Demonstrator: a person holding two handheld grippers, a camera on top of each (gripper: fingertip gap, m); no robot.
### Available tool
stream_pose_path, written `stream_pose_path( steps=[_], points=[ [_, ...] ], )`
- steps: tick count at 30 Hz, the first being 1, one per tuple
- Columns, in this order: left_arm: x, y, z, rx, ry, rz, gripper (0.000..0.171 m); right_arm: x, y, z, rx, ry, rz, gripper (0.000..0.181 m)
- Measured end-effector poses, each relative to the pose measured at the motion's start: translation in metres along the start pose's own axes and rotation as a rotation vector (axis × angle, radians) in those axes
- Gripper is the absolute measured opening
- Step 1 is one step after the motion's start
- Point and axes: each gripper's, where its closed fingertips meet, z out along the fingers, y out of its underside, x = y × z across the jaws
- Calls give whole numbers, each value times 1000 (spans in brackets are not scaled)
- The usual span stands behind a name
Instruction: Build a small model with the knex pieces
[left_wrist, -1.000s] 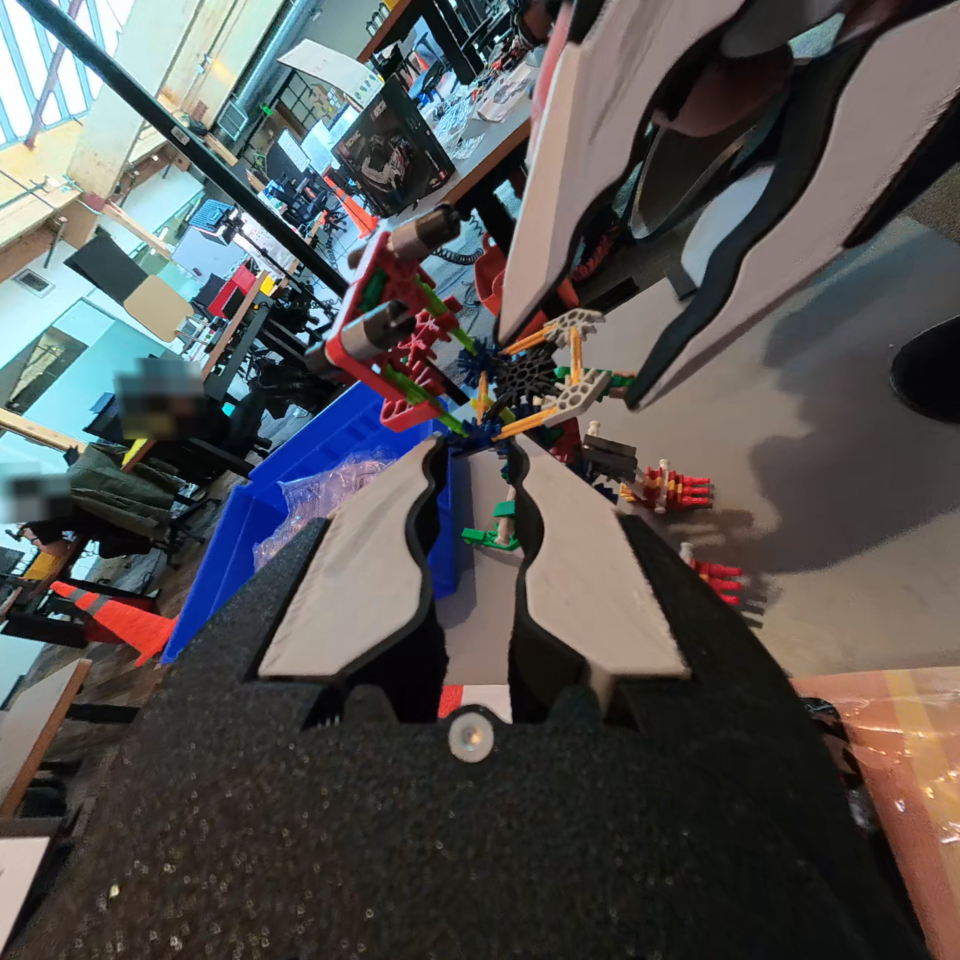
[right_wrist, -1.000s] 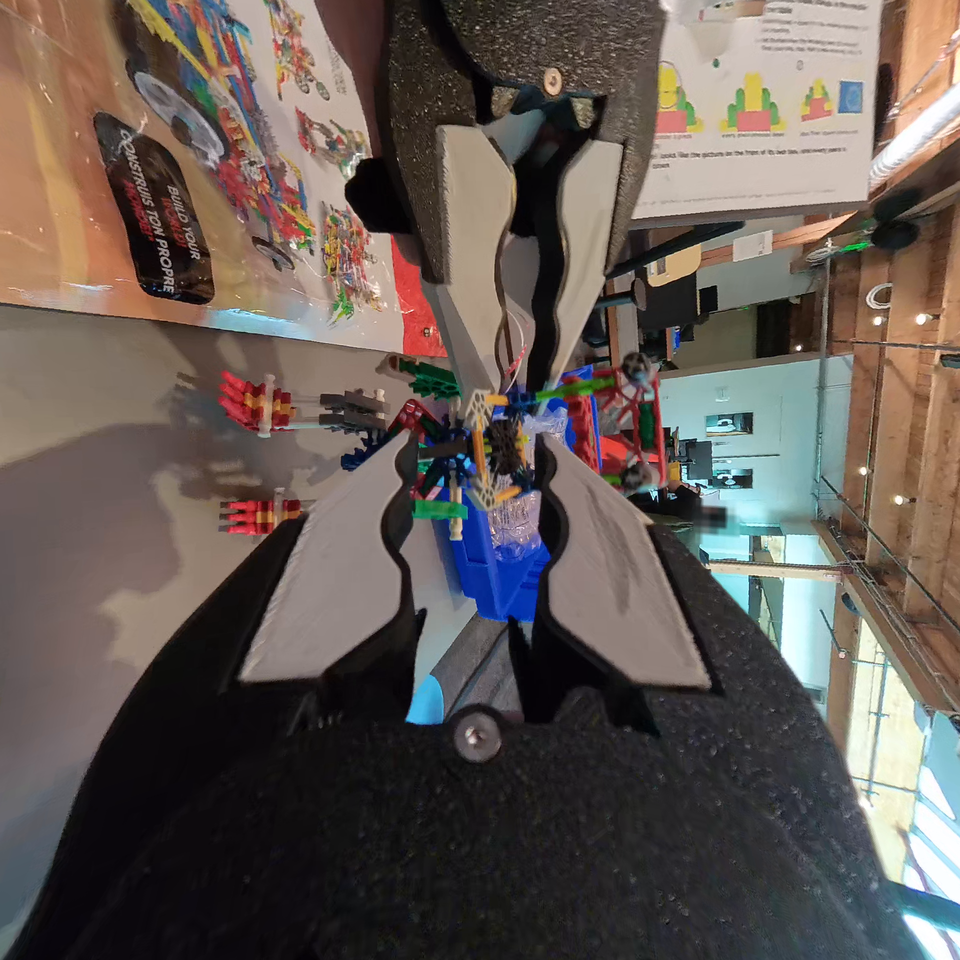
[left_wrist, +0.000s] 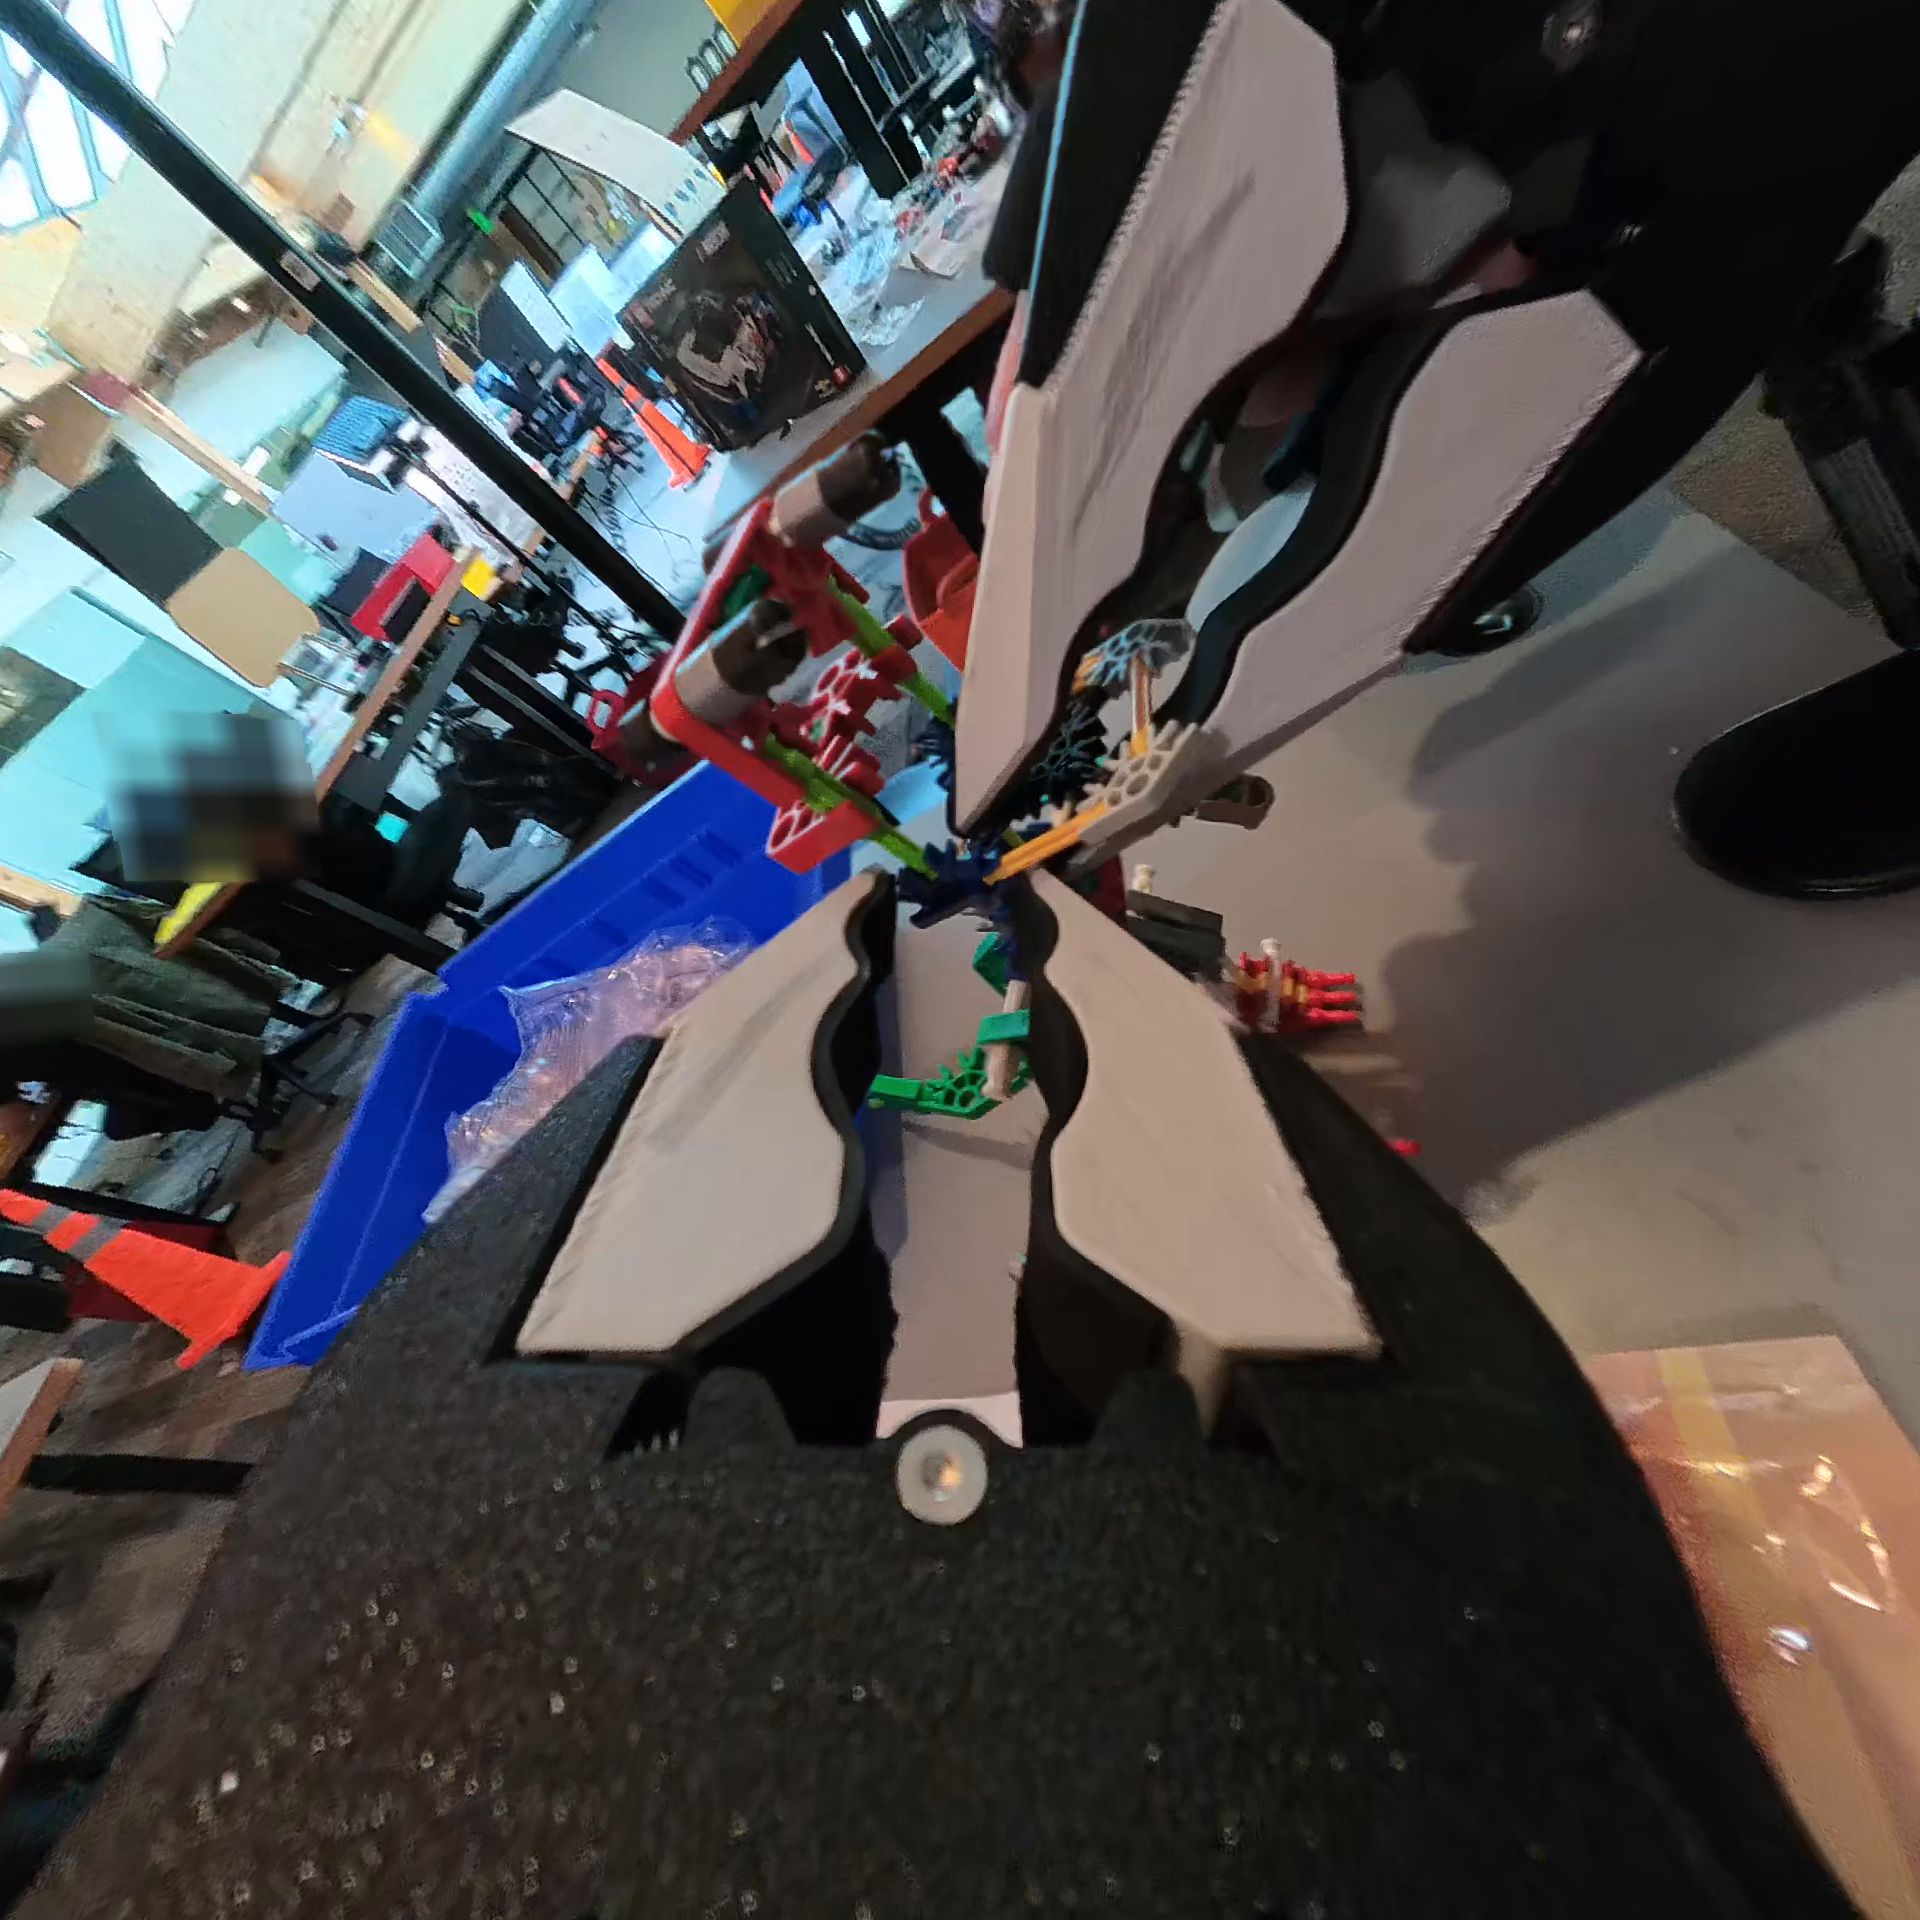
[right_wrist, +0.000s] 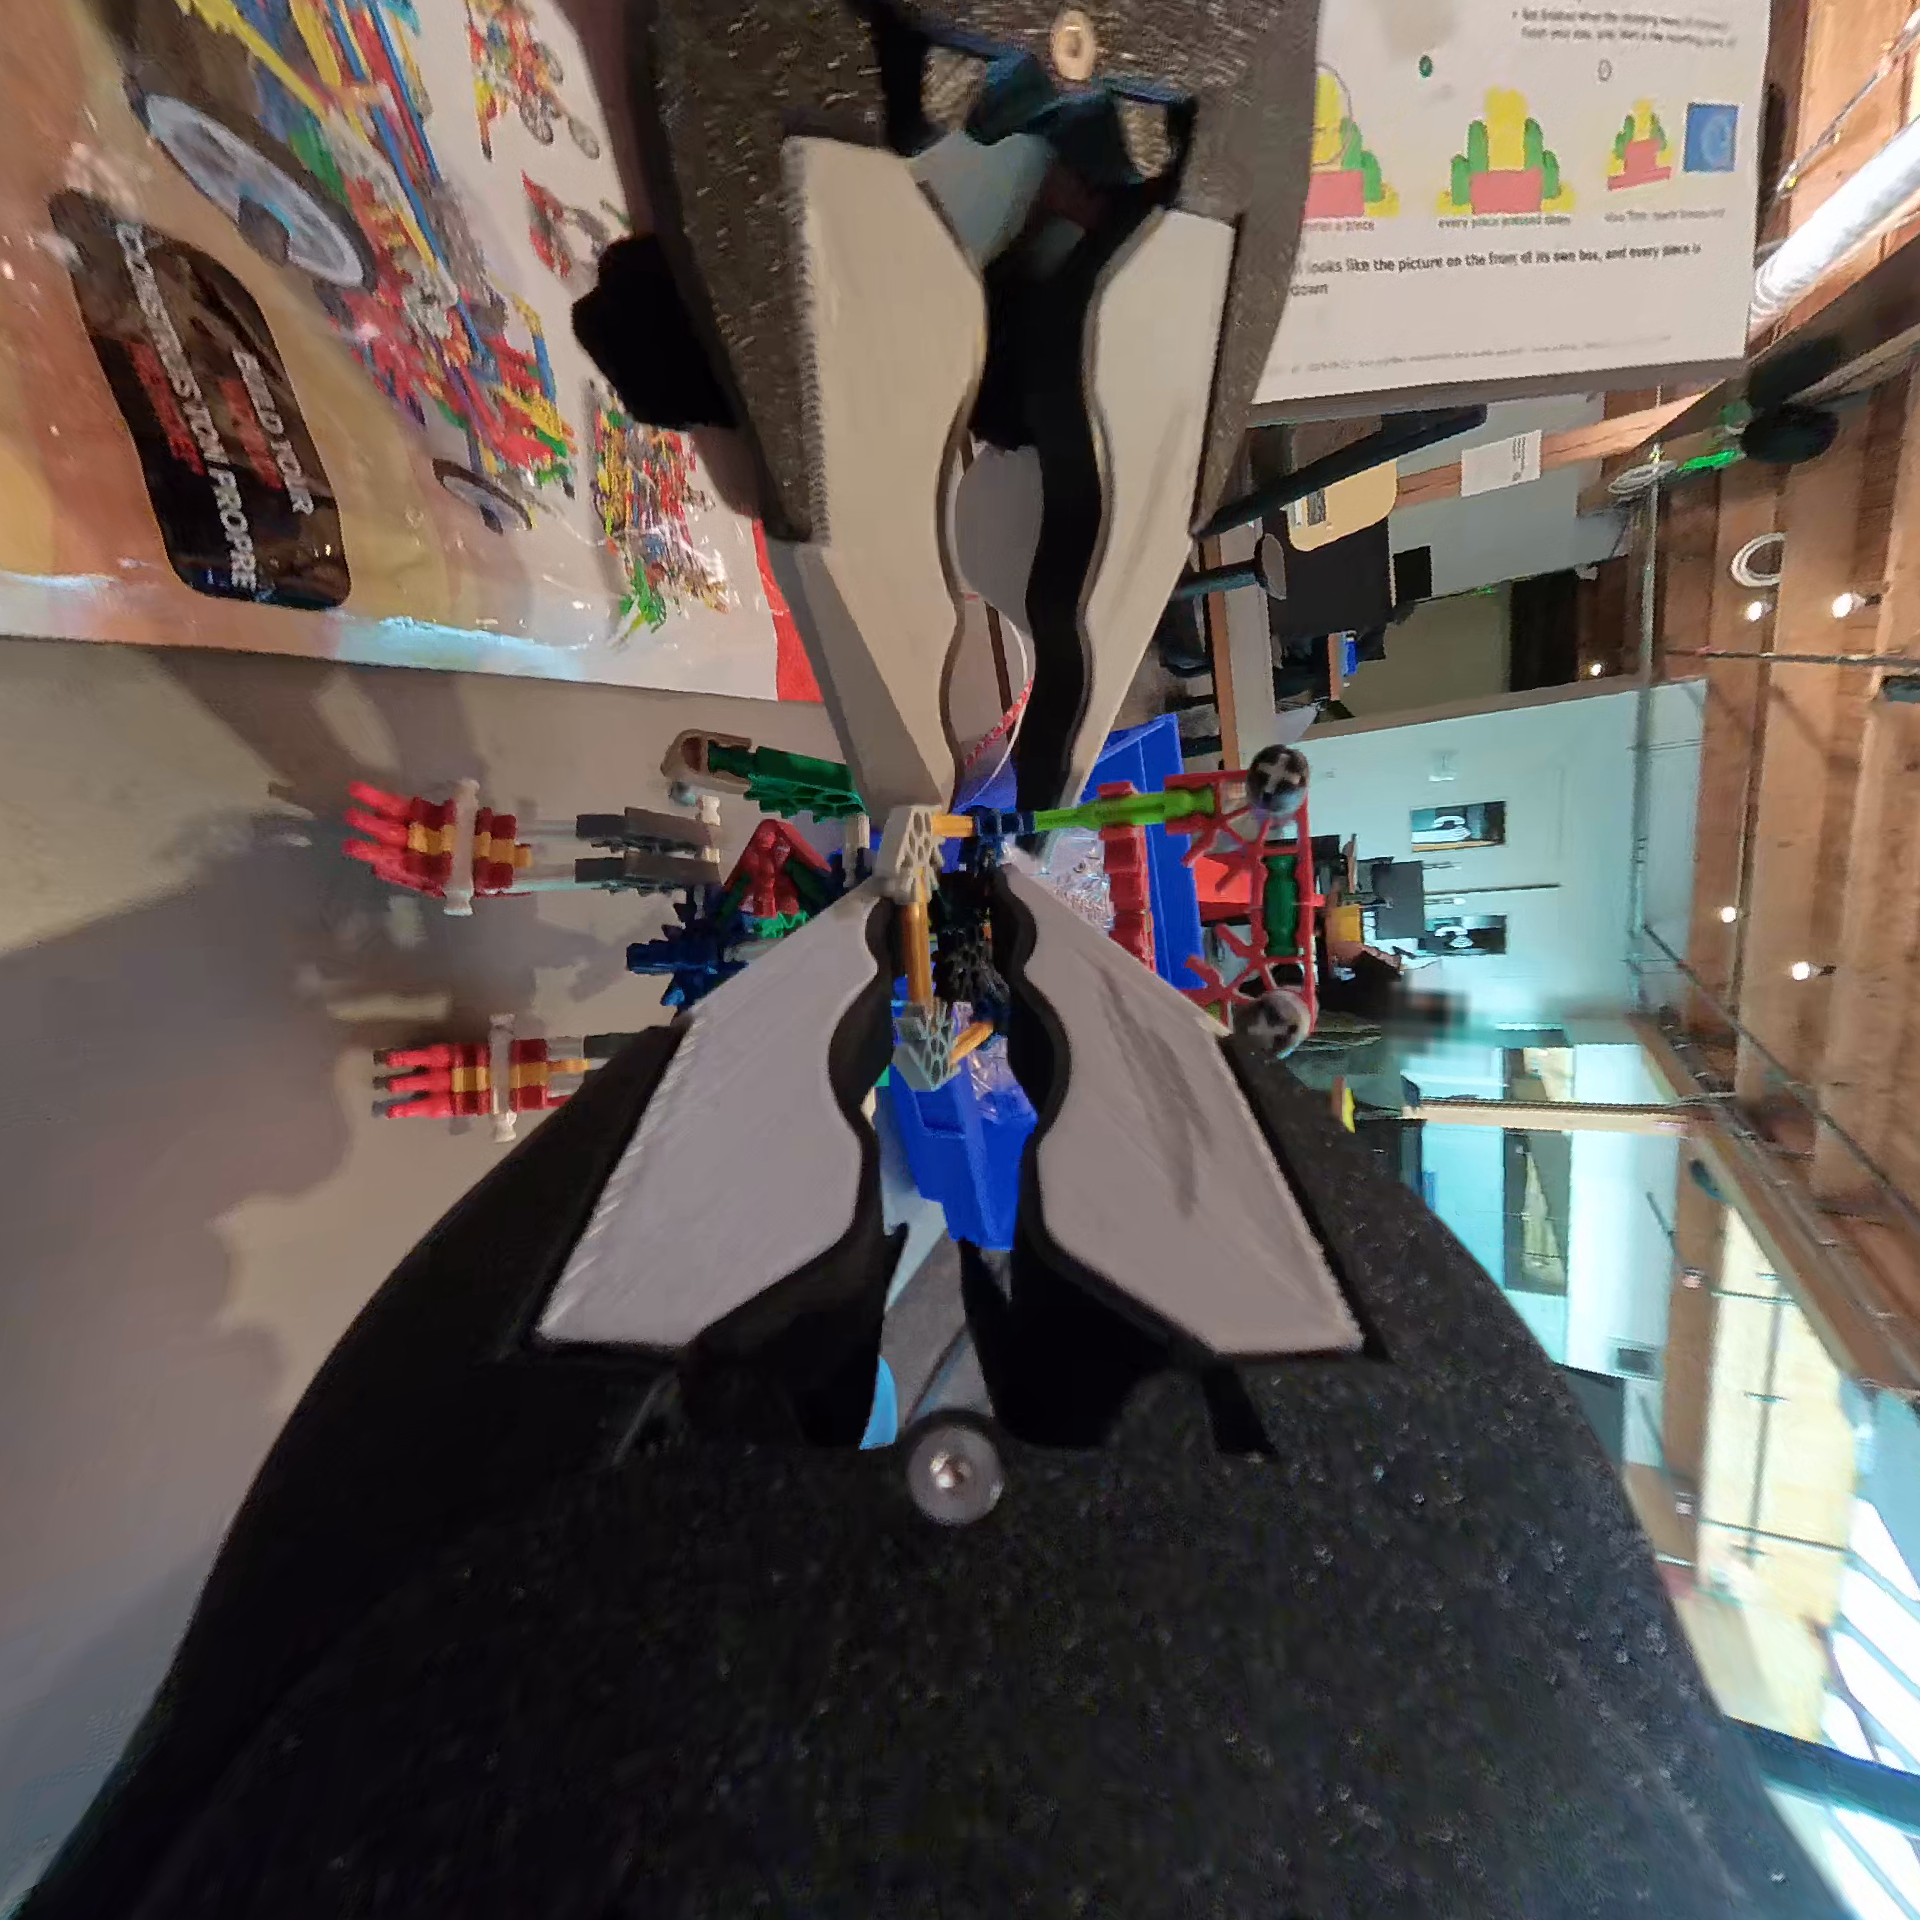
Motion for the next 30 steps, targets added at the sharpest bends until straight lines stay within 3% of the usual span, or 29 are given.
stream_pose_path(
  steps=[3, 10, 30],
  points=[
    [-11, -1, -1, 32, -100, 42, 36, 2, 0, 0, 27, 0, 62, 11],
    [-11, 1, 2, 46, -161, 67, 27, 4, 1, -2, 50, 1, 90, 8],
    [-11, -5, 3, 109, -317, 117, 34, 3, 7, -4, 18, -19, 56, 7]
  ],
)
